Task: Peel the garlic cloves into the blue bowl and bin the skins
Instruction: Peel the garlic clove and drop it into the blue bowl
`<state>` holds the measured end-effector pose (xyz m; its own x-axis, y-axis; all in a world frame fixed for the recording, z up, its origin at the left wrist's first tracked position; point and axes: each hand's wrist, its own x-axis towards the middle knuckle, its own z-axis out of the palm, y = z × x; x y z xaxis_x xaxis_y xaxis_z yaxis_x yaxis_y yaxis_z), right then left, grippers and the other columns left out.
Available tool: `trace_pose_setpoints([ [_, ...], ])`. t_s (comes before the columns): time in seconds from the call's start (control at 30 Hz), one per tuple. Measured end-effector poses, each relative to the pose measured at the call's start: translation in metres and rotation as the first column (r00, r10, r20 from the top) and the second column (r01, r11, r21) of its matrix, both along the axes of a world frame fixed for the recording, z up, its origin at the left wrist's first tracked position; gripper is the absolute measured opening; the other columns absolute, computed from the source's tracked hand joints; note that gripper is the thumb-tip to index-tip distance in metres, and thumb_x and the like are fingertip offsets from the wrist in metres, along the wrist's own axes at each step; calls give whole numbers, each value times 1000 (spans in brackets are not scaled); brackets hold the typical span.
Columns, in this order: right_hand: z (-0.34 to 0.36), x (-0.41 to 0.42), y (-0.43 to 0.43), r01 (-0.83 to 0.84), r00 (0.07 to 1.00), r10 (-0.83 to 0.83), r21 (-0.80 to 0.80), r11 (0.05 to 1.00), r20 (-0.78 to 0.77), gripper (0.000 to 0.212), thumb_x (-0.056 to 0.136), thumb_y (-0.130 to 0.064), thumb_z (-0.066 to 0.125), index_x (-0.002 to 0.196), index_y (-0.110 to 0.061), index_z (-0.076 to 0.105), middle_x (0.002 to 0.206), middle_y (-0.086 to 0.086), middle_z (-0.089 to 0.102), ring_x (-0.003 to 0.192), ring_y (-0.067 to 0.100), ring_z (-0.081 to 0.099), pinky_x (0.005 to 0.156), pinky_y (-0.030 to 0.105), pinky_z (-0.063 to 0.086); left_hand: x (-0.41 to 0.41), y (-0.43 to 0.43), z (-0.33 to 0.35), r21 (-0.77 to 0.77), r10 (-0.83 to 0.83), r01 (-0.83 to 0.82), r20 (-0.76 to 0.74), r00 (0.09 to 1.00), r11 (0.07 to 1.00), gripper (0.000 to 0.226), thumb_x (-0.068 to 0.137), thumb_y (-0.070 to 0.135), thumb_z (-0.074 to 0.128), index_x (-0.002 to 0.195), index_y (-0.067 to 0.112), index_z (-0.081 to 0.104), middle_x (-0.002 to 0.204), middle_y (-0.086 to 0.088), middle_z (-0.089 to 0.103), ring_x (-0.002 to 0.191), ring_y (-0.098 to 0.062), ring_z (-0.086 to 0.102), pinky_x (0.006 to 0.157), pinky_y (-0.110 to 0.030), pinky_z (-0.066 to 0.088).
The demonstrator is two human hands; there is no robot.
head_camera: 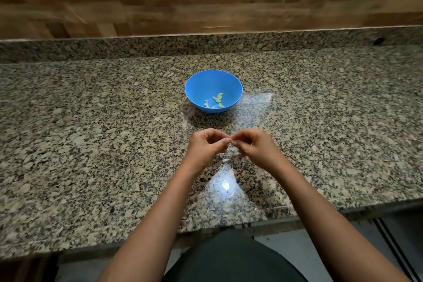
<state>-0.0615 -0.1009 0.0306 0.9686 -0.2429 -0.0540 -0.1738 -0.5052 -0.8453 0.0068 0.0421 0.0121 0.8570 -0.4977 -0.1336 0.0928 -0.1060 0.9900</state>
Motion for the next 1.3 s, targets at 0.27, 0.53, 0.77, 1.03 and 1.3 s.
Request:
trace_pose_setpoints([
  [0.27, -6, -2, 11, -50, 996, 67, -278, 959, 51, 15, 89, -17, 62, 100, -13, 69, 87, -8, 61, 71, -3, 54, 65, 8, 45, -4, 4, -6, 18, 11, -11, -38, 999, 1000, 8, 84, 0, 64, 81, 7, 67, 77, -9, 66, 68, -14, 62, 68, -24, 55],
  [0.53, -8, -6, 18, 14, 991, 28, -307, 952, 130, 13, 88, -18, 63, 93, -8, 70, 85, -1, 60, 76, 10, 57, 71, 18, 51, -7, 1, -9, 45, 35, -34, -41, 999, 998, 6, 85, 2, 63, 82, 7, 64, 78, -9, 63, 70, -15, 59, 71, -30, 54],
  [0.77, -14, -5, 19, 158, 985, -162, 77, 985, 58, 7, 87, -15, 64, 92, -11, 68, 78, -1, 65, 69, 8, 61, 65, 17, 52, -8, -1, -9, 141, 78, -92, 100, 992, 986, 4, 85, 11, 65, 83, 11, 62, 77, -7, 62, 70, -16, 57, 70, -36, 53],
  [1.03, -14, -4, 17, 247, 961, -263, 690, 681, -84, 10, 85, 3, 60, 94, 3, 63, 82, 13, 64, 68, 17, 64, 66, 22, 57, -12, -1, -10, 263, -27, -29, 205, 978, 964, 6, 90, 18, 60, 85, 15, 58, 78, -2, 60, 68, -12, 54, 61, -23, 48],
  [1.3, -20, 4, 7, 373, 892, -417, 805, 461, -175, 16, 87, 7, 55, 101, 1, 62, 75, 8, 61, 62, 15, 57, 58, 21, 55, -16, 0, -9, 329, -138, 62, 212, 968, 942, 5, 91, 16, 58, 90, 12, 59, 78, 1, 60, 66, -8, 55, 62, -18, 48],
])
